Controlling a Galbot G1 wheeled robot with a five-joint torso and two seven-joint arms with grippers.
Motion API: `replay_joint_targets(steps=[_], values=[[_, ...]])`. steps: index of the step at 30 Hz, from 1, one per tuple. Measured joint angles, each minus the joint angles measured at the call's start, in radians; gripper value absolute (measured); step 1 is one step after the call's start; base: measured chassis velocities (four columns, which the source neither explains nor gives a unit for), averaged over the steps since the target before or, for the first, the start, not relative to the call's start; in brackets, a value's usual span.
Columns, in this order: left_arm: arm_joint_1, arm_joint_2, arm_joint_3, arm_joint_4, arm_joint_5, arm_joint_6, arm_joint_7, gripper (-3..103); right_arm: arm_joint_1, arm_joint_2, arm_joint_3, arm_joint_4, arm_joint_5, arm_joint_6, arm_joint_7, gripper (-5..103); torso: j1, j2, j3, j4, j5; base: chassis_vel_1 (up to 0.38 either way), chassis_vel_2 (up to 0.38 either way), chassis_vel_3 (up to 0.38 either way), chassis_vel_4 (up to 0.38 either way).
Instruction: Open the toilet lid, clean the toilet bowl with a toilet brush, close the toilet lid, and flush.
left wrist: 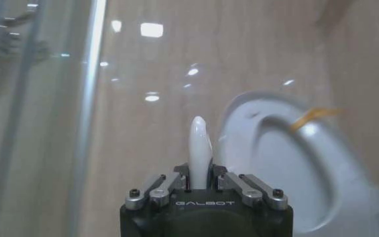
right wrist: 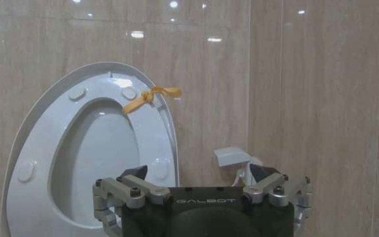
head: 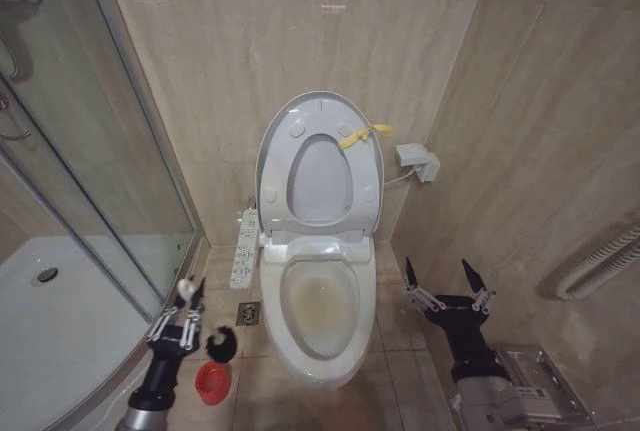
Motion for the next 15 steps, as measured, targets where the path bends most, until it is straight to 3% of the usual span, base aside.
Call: replay_joint_targets(steps=[3, 6, 10, 12, 13, 15], values=[[-0.008, 0.002, -0.023, 0.048, 0.017, 0.006, -0.093, 22, 0.000, 0.000, 0.000, 0.000, 0.000, 0.000, 0.000, 100, 0.000, 0.000, 0.000, 0.0002, 0.0000, 0.000, 0.000, 0.000, 0.000], [-0.031, 0.004, -0.031, 0.110, 0.009, -0.015, -0.102, 22, 0.000, 0.000, 0.000, 0.000, 0.000, 0.000, 0.000, 100, 0.000, 0.000, 0.000, 0.0000, 0.0001, 0.000, 0.000, 0.000, 0.000], [-0.082, 0.018, -0.035, 0.236, -0.029, -0.073, -0.067, 22, 0.000, 0.000, 0.000, 0.000, 0.000, 0.000, 0.000, 100, 0.000, 0.000, 0.000, 0.0003, 0.0000, 0.000, 0.000, 0.000, 0.000], [-0.132, 0.029, -0.028, 0.337, -0.064, -0.141, -0.010, 22, 0.000, 0.000, 0.000, 0.000, 0.000, 0.000, 0.000, 100, 0.000, 0.000, 0.000, 0.0004, -0.0002, 0.000, 0.000, 0.000, 0.000], [-0.132, 0.029, -0.028, 0.337, -0.064, -0.141, -0.010, 22, 0.000, 0.000, 0.000, 0.000, 0.000, 0.000, 0.000, 100, 0.000, 0.000, 0.000, 0.0004, -0.0002, 0.000, 0.000, 0.000, 0.000], [-0.178, 0.040, -0.017, 0.424, -0.104, -0.172, 0.050, 22, 0.000, 0.000, 0.000, 0.000, 0.000, 0.000, 0.000, 100, 0.000, 0.000, 0.000, 0.0001, -0.0002, 0.000, 0.000, 0.000, 0.000]])
